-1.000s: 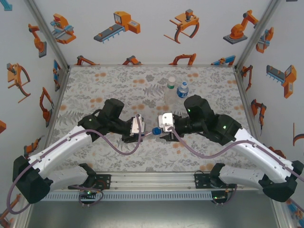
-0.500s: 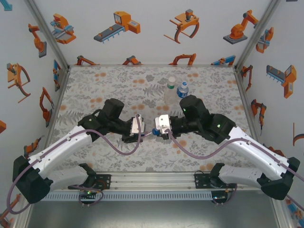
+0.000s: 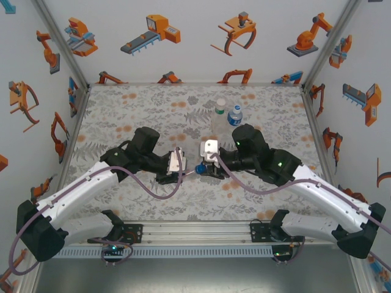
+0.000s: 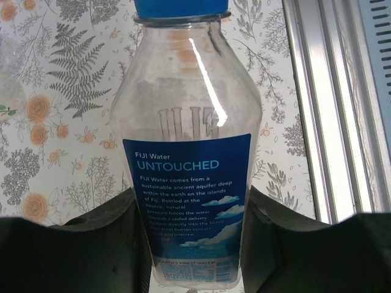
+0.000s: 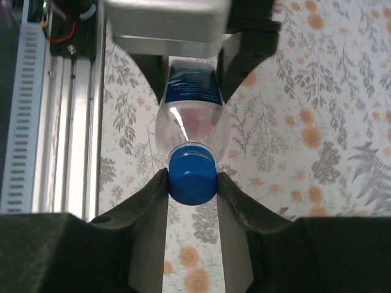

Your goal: Screw on the bottle caps

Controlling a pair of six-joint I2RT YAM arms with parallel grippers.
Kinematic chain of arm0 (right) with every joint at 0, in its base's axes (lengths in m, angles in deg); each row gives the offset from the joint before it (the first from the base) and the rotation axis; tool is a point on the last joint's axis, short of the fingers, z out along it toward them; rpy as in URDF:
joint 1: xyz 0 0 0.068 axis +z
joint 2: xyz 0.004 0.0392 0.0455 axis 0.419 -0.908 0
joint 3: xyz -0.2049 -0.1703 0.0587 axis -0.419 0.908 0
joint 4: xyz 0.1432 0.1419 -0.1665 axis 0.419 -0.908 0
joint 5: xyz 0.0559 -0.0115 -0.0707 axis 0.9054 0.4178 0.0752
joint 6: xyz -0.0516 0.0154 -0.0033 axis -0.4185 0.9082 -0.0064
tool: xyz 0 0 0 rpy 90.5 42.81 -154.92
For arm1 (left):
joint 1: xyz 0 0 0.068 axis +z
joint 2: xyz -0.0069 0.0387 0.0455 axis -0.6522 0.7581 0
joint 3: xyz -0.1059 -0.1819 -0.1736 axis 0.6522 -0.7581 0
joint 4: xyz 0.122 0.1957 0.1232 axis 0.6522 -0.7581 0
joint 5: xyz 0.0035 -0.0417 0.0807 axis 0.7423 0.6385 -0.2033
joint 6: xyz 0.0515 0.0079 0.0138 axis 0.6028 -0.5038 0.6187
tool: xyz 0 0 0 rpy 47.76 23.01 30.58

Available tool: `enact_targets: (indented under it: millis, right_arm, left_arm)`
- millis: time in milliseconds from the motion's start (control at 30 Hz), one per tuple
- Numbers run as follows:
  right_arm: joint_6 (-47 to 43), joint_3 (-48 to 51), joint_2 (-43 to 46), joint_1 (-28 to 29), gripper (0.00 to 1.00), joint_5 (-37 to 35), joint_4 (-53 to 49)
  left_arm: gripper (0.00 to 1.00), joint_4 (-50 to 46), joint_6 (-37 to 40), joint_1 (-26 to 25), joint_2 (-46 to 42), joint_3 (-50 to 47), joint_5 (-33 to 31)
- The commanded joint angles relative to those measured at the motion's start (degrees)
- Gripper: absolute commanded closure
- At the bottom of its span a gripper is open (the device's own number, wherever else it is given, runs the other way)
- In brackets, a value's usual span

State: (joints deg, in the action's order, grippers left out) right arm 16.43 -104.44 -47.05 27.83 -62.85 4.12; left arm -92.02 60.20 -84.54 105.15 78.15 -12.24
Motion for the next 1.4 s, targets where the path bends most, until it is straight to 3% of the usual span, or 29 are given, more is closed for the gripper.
enact_targets:
  millis: [0, 167, 267, 367, 467, 567, 667, 733, 767, 867, 967, 1067, 1367]
  right_arm:
    - [23.8, 2.5, 1.2, 0.0, 1.00, -8.1, 6.7]
    - [53.2, 4.8, 1.7, 0.0, 1.00, -14.8, 9.6]
    - [73.1, 6.9, 2.0, 0.0, 1.00, -23.8, 9.1]
    - [89.9, 8.9, 2.7, 0.0, 1.00, -28.1, 8.4]
    - [98.0, 8.9, 2.4, 0.0, 1.00, -28.7, 8.8]
    - [99.4, 8.0, 1.0, 0.0, 1.00, -26.6, 11.0]
    - [97.0, 6.3, 0.4, 0.0, 1.00, -26.2, 8.9]
    - [95.0, 6.0, 1.1, 0.0, 0.95, -27.1, 7.9]
    - [94.1, 5.8, 1.7, 0.0, 0.90, -27.7, 7.7]
    - [86.3, 4.4, 3.5, 0.0, 0.66, -28.7, 7.1]
    - [73.8, 1.9, 4.9, -0.1, 0.52, -28.9, 5.0]
    - [60.3, -0.4, 6.2, -0.2, 0.45, -27.8, 2.9]
    - [14.4, -5.6, 6.1, -0.1, 0.43, -9.4, -3.0]
  left_arm:
    - [1.00, 1.3, 0.9, -0.2, 0.3, 1.7, 2.8]
    - [1.00, 1.3, 0.7, -0.2, 0.5, 1.8, 2.8]
    - [1.00, 1.3, 0.8, -0.3, 0.2, 1.8, 2.7]
    - [1.00, 1.3, 0.6, -0.3, 0.5, 2.0, 2.8]
    - [1.00, 1.2, 0.6, -0.3, 0.5, 2.0, 2.9]
    - [1.00, 1.3, 0.6, -0.2, 0.5, 2.1, 2.9]
    - [1.00, 1.3, 0.6, -0.3, 0.6, 2.2, 2.9]
    - [1.00, 1.2, 0.6, -0.2, 0.5, 2.1, 3.0]
    - [1.00, 1.3, 0.6, -0.2, 0.5, 2.1, 2.9]
    - [1.00, 1.2, 0.7, -0.2, 0.3, 2.0, 2.9]
    - [1.00, 1.2, 0.7, -0.3, 0.2, 1.9, 2.9]
    - [1.00, 1.2, 0.8, -0.3, 0.3, 2.0, 2.9]
    - [1.00, 1.2, 1.1, -0.4, -0.4, 1.5, 3.0]
